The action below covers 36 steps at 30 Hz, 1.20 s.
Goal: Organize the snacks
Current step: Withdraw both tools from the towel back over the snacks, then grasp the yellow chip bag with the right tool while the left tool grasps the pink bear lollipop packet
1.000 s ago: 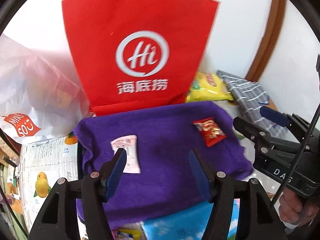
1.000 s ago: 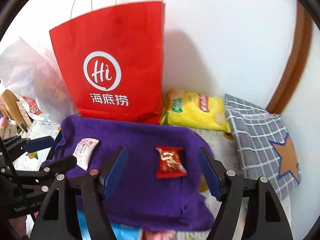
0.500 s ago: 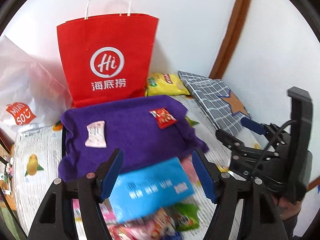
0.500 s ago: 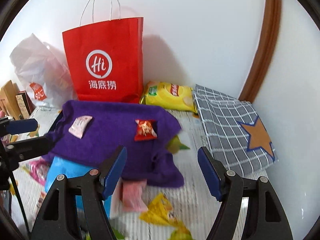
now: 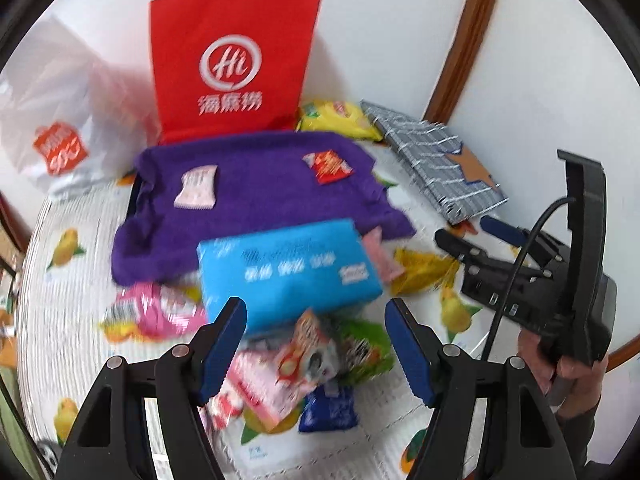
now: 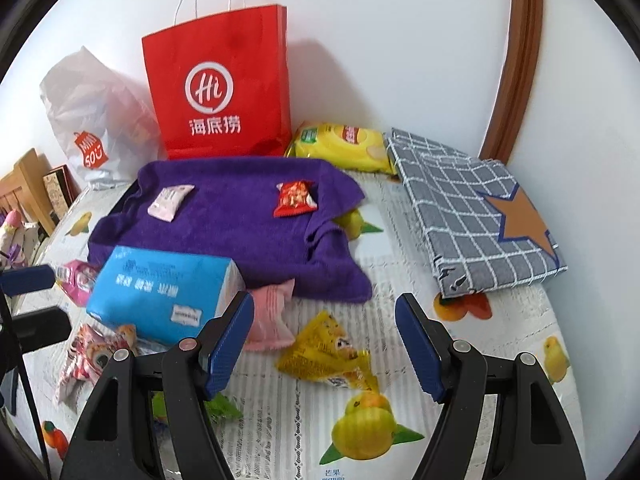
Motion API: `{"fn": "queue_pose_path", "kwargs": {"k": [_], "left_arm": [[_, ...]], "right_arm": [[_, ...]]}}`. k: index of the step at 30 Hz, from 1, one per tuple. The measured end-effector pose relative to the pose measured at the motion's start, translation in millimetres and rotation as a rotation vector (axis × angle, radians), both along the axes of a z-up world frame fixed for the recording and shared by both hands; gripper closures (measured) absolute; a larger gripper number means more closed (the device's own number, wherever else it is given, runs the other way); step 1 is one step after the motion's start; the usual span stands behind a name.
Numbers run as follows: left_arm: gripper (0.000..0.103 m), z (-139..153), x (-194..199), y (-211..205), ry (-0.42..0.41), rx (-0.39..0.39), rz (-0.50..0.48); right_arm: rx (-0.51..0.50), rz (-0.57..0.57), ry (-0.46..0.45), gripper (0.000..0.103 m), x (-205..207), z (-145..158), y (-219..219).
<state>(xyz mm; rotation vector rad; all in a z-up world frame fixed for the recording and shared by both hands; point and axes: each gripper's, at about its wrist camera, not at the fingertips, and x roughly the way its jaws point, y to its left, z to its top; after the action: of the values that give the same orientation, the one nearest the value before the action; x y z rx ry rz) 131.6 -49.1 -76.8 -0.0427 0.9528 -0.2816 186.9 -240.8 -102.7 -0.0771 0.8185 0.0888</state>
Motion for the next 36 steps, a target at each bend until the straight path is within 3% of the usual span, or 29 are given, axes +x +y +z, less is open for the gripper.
{"fn": "queue_pose_path", "kwargs": {"k": [11,27,33,35,36], "left_arm": [[0.033,-37.8,-10.9,18.5,0.083,0.004,0.041],[0.033,-48.9,0.5,-2.9,0.083,0.047,-0.035],[0.033,-49.3,4.0,2.9,0.077,0.051,-0.023],[0.033,-49.6,5.7,9.7,0.077,0.049,-0.008],[0.033,-49.5,6.3,14.1,0.076,0.042,-0.002]], "right_arm": [[-0.012,-0.025,0.054,0.030,14.9,-38.5,-5.5],[-0.062,-0.040,0.078,0.030,34.0,-59.2,-12.2],[-0.058,-0.016,0.092,0.030,40.9,-68.0,-9.0],[-0.040,0.000,0.109,0.040,42.1,-72.0,-9.6],[-0.025,0.010,0.122,0.059,42.4,-74.8,-10.7]]}}
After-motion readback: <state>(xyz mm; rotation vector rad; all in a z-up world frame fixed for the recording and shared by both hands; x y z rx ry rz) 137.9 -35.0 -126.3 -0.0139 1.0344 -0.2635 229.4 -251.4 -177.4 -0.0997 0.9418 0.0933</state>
